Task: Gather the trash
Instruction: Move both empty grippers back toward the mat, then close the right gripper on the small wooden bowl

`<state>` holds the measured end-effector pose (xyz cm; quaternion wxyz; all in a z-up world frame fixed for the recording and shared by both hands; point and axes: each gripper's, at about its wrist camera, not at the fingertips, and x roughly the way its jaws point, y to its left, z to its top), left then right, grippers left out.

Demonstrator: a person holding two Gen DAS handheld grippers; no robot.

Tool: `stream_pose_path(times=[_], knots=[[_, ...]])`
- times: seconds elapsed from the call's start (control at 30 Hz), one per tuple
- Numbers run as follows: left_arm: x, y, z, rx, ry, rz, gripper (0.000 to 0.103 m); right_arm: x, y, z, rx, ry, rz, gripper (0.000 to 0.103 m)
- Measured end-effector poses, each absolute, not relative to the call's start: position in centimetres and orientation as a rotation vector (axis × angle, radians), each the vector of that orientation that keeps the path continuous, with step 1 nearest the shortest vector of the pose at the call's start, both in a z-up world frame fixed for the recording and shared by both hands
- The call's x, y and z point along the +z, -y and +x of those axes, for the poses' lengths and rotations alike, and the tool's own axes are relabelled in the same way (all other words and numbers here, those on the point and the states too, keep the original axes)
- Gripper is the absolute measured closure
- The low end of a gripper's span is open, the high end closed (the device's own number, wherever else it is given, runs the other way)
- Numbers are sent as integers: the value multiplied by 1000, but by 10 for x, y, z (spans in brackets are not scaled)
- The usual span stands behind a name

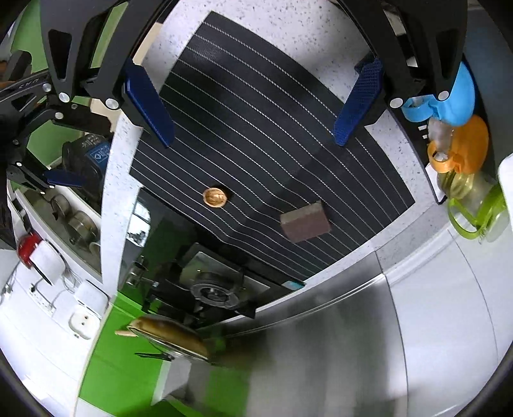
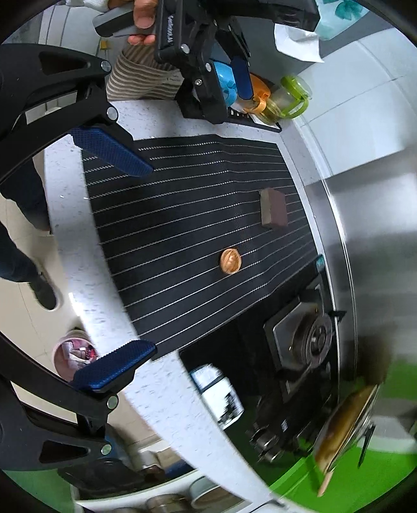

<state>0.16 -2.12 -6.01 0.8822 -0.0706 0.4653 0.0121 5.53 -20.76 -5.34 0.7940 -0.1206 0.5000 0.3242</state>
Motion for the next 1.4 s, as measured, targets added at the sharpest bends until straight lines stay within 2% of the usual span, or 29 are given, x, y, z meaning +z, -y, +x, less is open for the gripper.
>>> stream_pose_path(times=[0.53, 0.9, 0.97, 1.1, 1.2, 1.23, 1.3, 1.4], knots=[[-97, -7, 53, 213, -1007, -282, 7, -117, 144, 149, 883, -1138, -441, 3], [-114, -29, 75, 262, -1033, -321, 7, -143, 113, 165, 959, -1158, -482, 5], [-117, -32, 76, 262, -1037, -326, 7, -147, 109, 165, 962, -1164, -491, 21], [-122, -37, 79, 258, -1044, -332, 7, -152, 103, 165, 961, -1180, -504, 35], [-123, -39, 80, 257, -1044, -337, 7, -154, 101, 166, 959, -1184, -513, 51], [-123, -40, 80, 256, -1044, -338, 7, -154, 100, 165, 959, -1185, -521, 60], [-123, -40, 81, 254, -1044, -339, 7, -155, 100, 164, 958, -1189, -530, 68], [-124, -40, 82, 251, -1043, -338, 7, -155, 99, 164, 961, -1186, -528, 68]])
